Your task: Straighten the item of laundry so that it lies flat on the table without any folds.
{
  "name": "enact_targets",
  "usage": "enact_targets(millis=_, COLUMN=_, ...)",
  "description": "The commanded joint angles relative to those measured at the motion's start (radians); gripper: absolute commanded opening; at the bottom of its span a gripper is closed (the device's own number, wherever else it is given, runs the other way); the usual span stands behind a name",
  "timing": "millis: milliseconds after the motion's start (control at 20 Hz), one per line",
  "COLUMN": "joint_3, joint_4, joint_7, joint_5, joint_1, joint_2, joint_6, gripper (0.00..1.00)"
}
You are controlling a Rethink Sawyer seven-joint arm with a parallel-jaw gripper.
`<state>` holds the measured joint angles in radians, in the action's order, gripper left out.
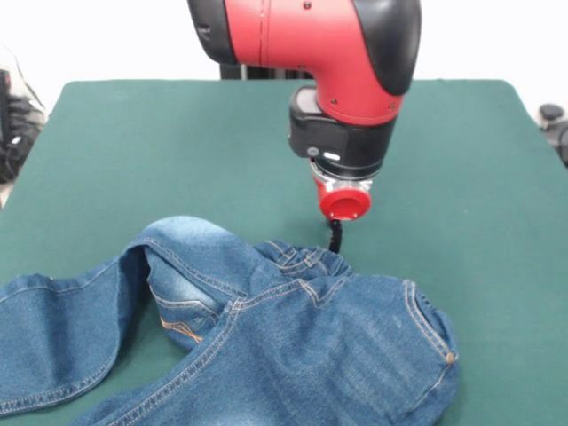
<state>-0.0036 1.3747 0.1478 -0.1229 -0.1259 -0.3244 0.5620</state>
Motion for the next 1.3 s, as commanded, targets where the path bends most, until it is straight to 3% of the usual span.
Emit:
enact_targets(millis=50, joint_3=0.102, joint_4=-0.035, joint_7=0.152, joint_5=-0.021, joint_1=0.022, joint_2=0.0, joint_6=0.053, gripper=1.0)
enact_targets(millis=1300, joint_3=0.034, joint_4=-0.055, joint_7=0.208, joint_5=-0.007, joint_1=0.066, joint_2=-0.026, joint_6=0.201, gripper=1.0)
